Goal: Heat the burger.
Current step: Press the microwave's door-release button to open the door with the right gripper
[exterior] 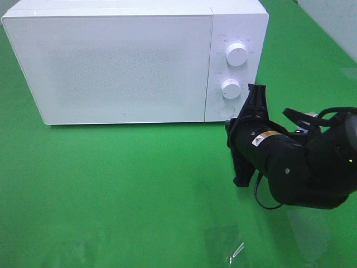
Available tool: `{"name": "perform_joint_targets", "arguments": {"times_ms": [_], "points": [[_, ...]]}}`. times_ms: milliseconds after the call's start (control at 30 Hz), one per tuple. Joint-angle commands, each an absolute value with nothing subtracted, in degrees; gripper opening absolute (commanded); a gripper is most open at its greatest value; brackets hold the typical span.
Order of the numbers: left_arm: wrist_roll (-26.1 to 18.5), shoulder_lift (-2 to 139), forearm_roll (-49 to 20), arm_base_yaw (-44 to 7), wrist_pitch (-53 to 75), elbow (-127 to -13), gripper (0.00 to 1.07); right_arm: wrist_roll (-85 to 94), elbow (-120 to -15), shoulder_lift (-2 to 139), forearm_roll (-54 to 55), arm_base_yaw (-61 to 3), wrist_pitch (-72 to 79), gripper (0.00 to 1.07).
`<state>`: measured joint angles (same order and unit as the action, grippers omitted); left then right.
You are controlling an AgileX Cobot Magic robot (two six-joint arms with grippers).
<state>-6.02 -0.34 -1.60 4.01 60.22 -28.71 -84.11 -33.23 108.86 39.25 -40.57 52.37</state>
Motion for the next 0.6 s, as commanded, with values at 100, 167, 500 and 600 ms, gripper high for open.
{"name": "perform_joint_targets", "arguments": {"times_ms": [100,167,500,600], "points": [[-6.07,-1.32,-1.66,4.18,59.47,-28.59,1.0,-84.05,-38.39,112.36,36.84,-36.33,49.5,0.0],[-6.07,-1.32,-1.66,4.18,59.47,-28.59,1.0,-83.42,-39.94,113.39,35.47,-34.72,49.1,0.0],[-6.07,-1.32,-1.6,4.18,59.47,-28.59,1.0,-82.79,-44.75,116.83,34.15,-30.71,46.07,0.0],[-6.07,-1.32,-1.49,4.18,59.47,-28.59,1.0,-82.79,-46.52,118.2,33.0,-30.6,45.03,0.0]]}}
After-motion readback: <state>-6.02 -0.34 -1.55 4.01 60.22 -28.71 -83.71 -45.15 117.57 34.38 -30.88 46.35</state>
